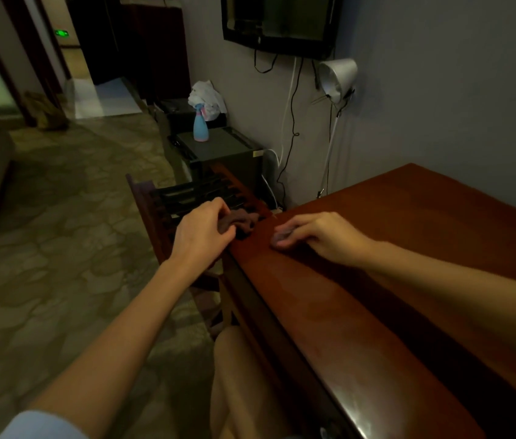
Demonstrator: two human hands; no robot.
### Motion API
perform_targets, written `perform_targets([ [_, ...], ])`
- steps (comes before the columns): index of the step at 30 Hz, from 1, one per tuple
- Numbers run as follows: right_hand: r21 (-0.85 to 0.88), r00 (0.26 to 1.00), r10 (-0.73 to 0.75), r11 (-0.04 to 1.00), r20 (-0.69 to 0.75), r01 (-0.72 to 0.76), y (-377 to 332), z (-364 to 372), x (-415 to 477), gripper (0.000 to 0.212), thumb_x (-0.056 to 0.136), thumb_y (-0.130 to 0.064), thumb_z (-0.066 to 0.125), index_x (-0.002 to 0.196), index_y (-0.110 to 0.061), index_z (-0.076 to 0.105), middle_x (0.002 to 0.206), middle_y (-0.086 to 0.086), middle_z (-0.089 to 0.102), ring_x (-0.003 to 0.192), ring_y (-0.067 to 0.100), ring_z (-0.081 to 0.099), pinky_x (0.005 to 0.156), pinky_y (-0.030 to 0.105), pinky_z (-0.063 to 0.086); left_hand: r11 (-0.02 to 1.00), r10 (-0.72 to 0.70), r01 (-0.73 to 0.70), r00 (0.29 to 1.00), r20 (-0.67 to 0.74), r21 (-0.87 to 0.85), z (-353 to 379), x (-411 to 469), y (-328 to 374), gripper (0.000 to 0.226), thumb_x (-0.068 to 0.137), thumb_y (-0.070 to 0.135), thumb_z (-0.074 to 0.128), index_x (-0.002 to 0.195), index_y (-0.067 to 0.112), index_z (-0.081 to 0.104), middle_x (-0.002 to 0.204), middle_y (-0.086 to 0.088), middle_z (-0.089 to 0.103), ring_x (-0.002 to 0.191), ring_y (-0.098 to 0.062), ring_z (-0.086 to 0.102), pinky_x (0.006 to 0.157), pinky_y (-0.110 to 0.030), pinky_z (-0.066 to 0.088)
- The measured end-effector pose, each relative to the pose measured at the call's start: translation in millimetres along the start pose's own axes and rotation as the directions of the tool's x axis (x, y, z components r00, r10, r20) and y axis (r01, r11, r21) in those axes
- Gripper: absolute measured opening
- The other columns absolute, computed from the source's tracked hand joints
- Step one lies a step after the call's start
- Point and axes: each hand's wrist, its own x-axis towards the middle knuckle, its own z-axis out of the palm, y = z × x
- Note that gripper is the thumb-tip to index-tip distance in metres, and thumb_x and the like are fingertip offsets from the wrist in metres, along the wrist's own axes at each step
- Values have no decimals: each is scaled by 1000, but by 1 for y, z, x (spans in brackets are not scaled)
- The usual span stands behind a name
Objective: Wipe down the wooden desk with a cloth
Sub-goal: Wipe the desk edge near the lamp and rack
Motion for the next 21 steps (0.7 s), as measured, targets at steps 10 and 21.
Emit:
perform_targets([
  [10, 86, 991, -129, 988, 21, 127, -45, 18, 22, 45, 85, 4, 53, 109, -29, 70, 127, -11, 60, 119, 1, 53, 96, 17, 44, 998, -54, 56, 996, -76, 19, -12, 1, -13, 22, 80, 28, 68, 97, 18, 58, 97, -2, 64, 90, -22, 62, 69, -33, 44],
  [21, 13, 969, -249, 968, -7, 249, -72, 33, 31, 45, 79, 5, 53, 102, -29, 72, 123, -11, 62, 114, 11, 58, 84, 32, 52, 996, -89, 89, 992, -91, -7, -13, -1, -17, 21, 81, 28, 67, 97, 18, 58, 97, -2, 64, 89, -21, 62, 70, -34, 48],
])
